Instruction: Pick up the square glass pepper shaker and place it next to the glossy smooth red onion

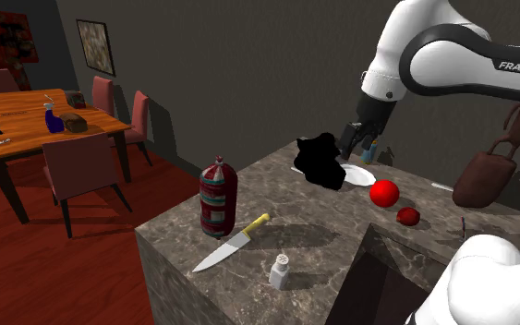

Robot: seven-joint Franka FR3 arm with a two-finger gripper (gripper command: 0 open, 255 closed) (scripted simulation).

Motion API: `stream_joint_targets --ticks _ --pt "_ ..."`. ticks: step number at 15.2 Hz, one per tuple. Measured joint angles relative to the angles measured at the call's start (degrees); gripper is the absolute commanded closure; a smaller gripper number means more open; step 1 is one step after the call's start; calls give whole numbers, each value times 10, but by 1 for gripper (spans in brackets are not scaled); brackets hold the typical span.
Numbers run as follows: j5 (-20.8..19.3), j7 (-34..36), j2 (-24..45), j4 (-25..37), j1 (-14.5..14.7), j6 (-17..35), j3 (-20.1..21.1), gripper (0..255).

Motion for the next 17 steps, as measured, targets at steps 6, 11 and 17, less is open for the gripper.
stream_joint_targets --ticks 6,11,17 --pt "22 45 -5 -48 16 35 40 0" --pt "48 98 -3 -109 37 90 88 0" --pt "81 167 36 -150 63 162 153 0"
